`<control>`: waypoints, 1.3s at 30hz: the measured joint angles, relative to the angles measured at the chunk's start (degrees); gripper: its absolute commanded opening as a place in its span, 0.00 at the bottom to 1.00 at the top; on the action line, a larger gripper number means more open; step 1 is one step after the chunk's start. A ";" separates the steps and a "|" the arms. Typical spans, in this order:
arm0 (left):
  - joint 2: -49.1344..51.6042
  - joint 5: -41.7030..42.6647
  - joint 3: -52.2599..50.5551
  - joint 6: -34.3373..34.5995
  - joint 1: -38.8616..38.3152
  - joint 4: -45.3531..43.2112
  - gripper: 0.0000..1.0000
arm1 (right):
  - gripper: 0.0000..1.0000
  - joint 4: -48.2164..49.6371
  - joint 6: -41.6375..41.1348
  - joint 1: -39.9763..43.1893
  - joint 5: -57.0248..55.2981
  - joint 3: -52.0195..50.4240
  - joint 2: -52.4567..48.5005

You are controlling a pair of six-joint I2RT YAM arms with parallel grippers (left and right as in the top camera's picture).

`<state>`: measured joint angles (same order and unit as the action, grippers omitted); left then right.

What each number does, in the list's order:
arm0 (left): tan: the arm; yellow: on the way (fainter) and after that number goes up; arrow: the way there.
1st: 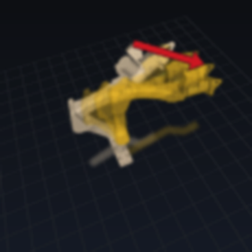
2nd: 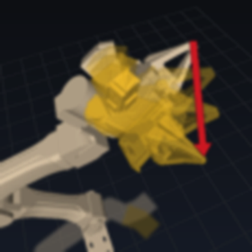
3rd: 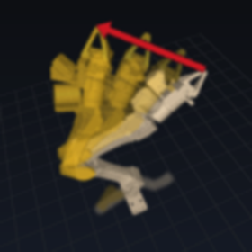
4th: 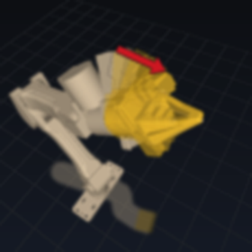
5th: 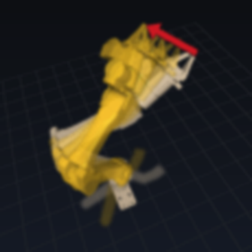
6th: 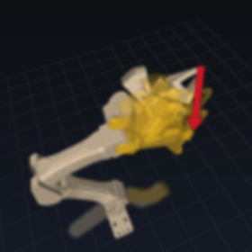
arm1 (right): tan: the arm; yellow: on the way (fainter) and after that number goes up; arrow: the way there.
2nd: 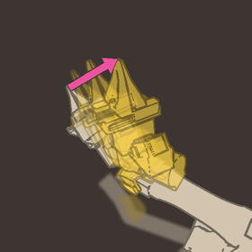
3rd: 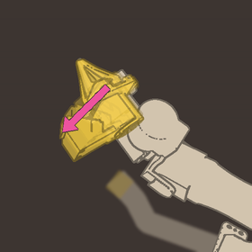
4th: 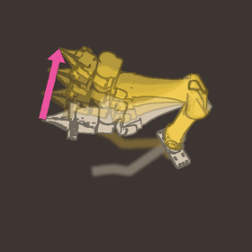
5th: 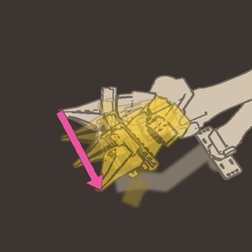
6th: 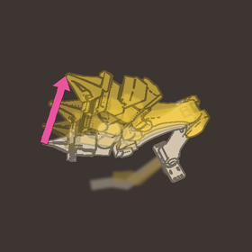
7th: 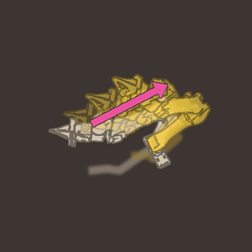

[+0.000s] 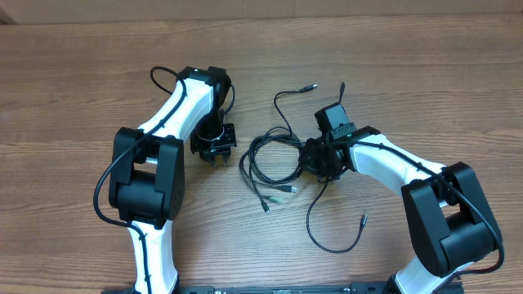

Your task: Untangle cables

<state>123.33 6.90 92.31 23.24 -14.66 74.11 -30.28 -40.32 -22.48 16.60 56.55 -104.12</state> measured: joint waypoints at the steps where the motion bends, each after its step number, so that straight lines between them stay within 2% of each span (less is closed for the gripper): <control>1: 0.00 -0.33 0.00 0.02 0.00 0.02 0.23 | 0.04 -0.11 0.00 0.00 0.31 0.00 0.00; 5: 0.00 1.64 0.48 -1.99 0.39 0.22 0.24 | 0.06 -0.39 1.03 0.00 3.87 0.00 0.00; 8: 0.00 8.20 2.21 -7.67 0.87 0.52 0.33 | 0.09 -0.59 3.69 0.00 8.26 0.44 -0.02; 11: -0.11 15.15 3.50 -13.27 0.98 -0.17 0.38 | 0.09 -0.57 6.16 0.00 13.07 1.49 -0.09; 14: -0.20 18.36 3.74 -15.39 0.83 -1.79 0.40 | 0.09 -0.61 7.41 0.00 16.94 2.67 -0.09; 19: -0.22 16.06 3.74 -14.14 -0.13 -2.80 0.41 | 0.12 -0.83 8.22 0.00 20.96 4.22 -0.09; 26: -0.22 13.14 3.72 -12.44 -2.27 -2.62 0.42 | 0.15 -2.86 8.85 0.02 20.35 4.31 -0.09; 32: -0.22 12.57 0.22 -10.97 -4.15 -1.40 0.43 | 0.24 -6.14 9.01 0.00 16.41 4.31 -0.11; 39: -0.22 11.76 -6.75 -7.26 -5.07 -2.14 0.42 | 0.27 -8.04 9.03 0.00 10.19 4.31 -0.15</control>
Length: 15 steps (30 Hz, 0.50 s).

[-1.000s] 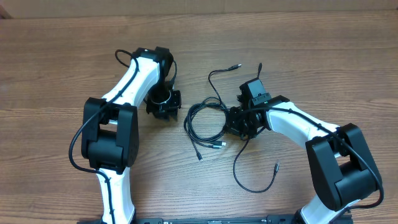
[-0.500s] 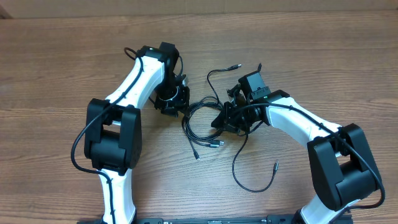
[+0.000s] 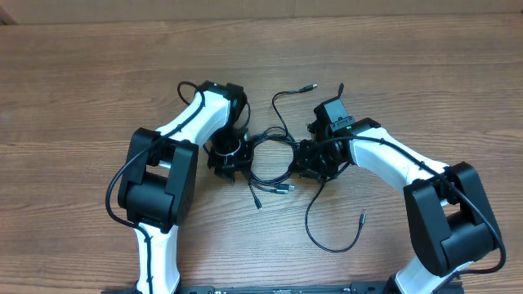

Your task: Untangle cables

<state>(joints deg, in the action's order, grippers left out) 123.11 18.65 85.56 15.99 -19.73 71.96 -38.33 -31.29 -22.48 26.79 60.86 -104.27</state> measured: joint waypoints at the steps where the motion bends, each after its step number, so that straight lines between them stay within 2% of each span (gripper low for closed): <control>1: 0.00 -0.35 -0.81 0.66 -0.07 -0.46 0.43 | 0.27 0.04 0.00 0.02 -0.44 0.00 0.00; 6: -0.85 -4.00 -3.06 4.96 -0.09 -1.84 0.46 | 0.27 0.15 0.02 0.04 -2.14 0.00 0.00; 12: -1.62 -10.58 -3.85 9.22 -0.07 -2.60 0.46 | 0.33 1.09 0.00 0.04 -5.46 0.00 -0.07; 15: -1.62 -10.64 -3.82 9.07 -0.07 -2.27 0.41 | 0.34 1.44 0.00 0.04 -6.05 0.00 -0.07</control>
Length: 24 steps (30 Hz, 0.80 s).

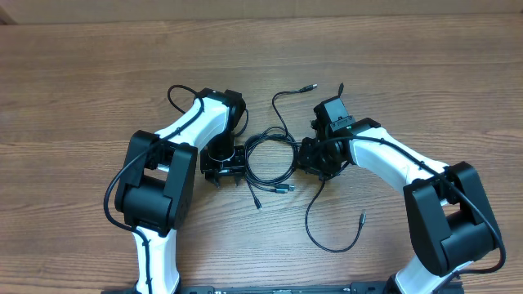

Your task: Untangle cables

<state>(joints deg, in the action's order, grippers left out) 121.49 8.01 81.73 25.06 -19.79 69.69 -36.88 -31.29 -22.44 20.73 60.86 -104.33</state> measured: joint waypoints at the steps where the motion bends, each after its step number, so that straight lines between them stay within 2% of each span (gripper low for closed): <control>1: 0.00 0.37 0.00 -0.61 0.11 0.92 0.40 | 0.34 -0.04 0.00 0.00 -0.13 0.00 0.00; 6: 0.02 3.37 2.12 -1.49 2.43 6.97 0.43 | 0.34 0.02 -0.02 0.00 -0.15 0.00 -0.04; 16: -1.01 6.16 3.43 3.67 2.40 -0.11 0.52 | 0.34 0.22 -0.04 0.00 -0.15 0.00 -0.09; 24: -1.03 6.36 3.13 8.35 1.77 -2.32 0.53 | 0.34 0.24 -0.02 0.00 -0.15 0.00 -0.09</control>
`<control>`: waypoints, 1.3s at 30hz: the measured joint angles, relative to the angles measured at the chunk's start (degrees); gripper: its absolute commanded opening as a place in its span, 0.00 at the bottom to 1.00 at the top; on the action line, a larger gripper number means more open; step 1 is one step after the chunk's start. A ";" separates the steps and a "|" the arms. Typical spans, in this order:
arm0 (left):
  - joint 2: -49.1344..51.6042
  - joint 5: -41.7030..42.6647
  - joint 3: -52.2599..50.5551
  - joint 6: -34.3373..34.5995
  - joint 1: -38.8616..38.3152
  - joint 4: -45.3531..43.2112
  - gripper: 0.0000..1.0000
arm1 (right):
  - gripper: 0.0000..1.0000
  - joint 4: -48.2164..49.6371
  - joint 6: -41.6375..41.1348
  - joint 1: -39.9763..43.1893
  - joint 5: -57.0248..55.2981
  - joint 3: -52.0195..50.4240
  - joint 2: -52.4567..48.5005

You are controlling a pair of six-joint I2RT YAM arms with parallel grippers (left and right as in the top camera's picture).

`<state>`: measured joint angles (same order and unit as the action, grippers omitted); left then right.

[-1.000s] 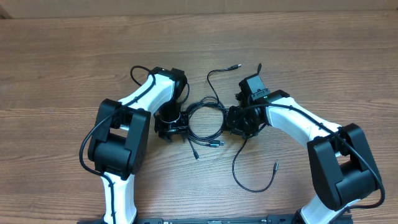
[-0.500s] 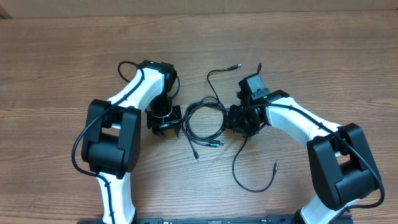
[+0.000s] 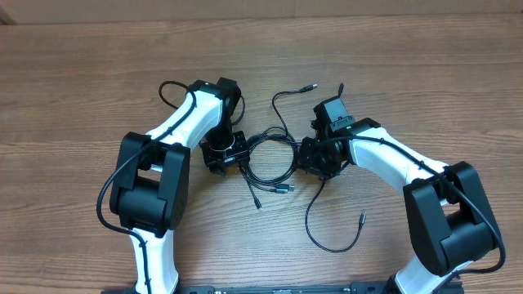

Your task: Untangle cables

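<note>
A tangle of thin black cables (image 3: 270, 160) lies mid-table as a round loop. Loose ends run up to plugs (image 3: 309, 86), down to connectors (image 3: 283, 189), and down right to a long tail (image 3: 327, 245). My left gripper (image 3: 239, 158) sits at the loop's left edge, its fingers against the strands. From overhead I cannot make out whether they are closed. My right gripper (image 3: 303, 160) is at the loop's right edge, shut on the cable there. The pinch itself is hidden under the wrist.
The brown wooden table (image 3: 82, 98) carries only the cables and both arms. The left arm's own black wire (image 3: 169, 88) loops out beside its wrist. The long tail ends in a plug (image 3: 363, 217) near the right arm's base.
My left gripper has shifted slightly up and right and turned, now pressed closer to the loop's left edge. The loop and my right gripper look unchanged.
At first my left gripper stood apart to the left of a wide, loose tangle, with my right gripper on its right side. Then the left gripper was at the loop's left edge and the tangle was tighter. It has stayed there since, with small shifts.
</note>
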<state>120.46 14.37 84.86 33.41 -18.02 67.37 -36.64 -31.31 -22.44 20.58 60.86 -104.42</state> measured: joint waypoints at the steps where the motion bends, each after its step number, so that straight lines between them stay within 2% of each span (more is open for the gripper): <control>1: -0.07 -0.02 -0.44 0.44 0.00 -0.79 0.53 | 0.34 0.02 0.00 0.00 0.00 0.00 0.00; 8: -2.10 0.39 -6.19 2.73 0.00 -6.45 0.52 | 0.34 0.22 -0.02 0.00 0.02 0.00 0.00; 12: -2.67 -1.16 -7.21 2.89 0.00 -5.75 0.53 | 0.34 0.22 0.00 0.00 0.00 0.00 0.00; 15: -2.67 -4.35 -7.69 2.64 0.00 -3.85 0.55 | 0.34 0.39 0.00 0.00 -0.09 0.00 0.00; 21: -2.82 -7.63 -7.87 1.77 0.00 -2.36 0.67 | 0.38 2.49 -0.04 0.00 -1.07 0.00 0.00; 25: -2.89 -8.35 -7.87 0.90 0.00 -2.27 0.67 | 0.38 3.32 -0.22 -0.17 0.63 0.00 0.00; 32: -2.95 -5.60 -8.04 -5.35 0.13 -4.02 0.67 | 0.41 5.11 -0.28 -4.52 0.26 0.00 0.00; 39: -3.10 -4.07 -8.04 -10.38 0.22 -3.91 0.68 | 0.42 5.57 -4.98 -10.49 -10.43 0.00 -0.22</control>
<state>117.36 10.31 76.82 23.03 -17.80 63.46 -31.07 -36.29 -32.93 10.15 60.86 -104.64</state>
